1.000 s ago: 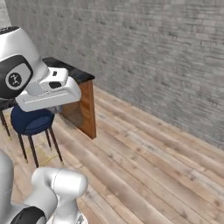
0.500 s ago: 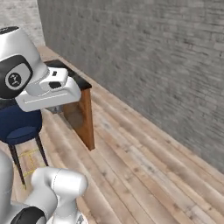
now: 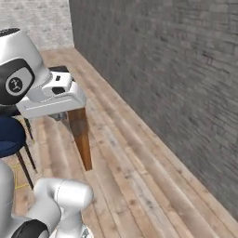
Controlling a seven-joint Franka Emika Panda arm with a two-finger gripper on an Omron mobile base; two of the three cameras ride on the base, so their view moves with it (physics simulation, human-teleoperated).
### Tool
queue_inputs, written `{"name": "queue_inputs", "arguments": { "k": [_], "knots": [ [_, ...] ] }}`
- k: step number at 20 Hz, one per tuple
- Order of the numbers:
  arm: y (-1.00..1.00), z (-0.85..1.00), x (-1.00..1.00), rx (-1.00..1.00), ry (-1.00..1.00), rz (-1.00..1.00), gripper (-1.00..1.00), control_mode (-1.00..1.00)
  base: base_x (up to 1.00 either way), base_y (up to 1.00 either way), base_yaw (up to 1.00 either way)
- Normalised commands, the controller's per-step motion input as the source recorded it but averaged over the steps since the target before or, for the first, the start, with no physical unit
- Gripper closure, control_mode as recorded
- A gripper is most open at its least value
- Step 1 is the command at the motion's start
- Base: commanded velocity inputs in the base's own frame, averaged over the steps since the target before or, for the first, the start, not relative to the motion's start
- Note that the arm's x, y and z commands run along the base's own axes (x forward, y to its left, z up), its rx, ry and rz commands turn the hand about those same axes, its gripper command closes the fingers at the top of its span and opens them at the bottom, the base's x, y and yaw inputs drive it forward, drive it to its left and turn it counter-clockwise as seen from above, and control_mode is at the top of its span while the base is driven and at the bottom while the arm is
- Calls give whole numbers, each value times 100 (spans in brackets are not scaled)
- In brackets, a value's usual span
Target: There is a bowl on the dining counter. Grab a lemon wedge from the fridge and place it in the bowl. Then get the liquor bottle and glass cup from the cabinet and place them next to the bowl.
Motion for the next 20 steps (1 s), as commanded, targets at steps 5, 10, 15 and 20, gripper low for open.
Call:
{"name": "queue_inputs", "arguments": {
  "k": [5,10,15,20],
  "knots": [
    [0,0,0,0,0,0,100,100,100,-77,34],
    [0,0,0,0,0,0,100,100,100,-73,34],
    [0,0,0,0,0,0,100,100,100,-69,35],
    [0,0,0,0,0,0,100,100,100,-65,35]
  ]
}}
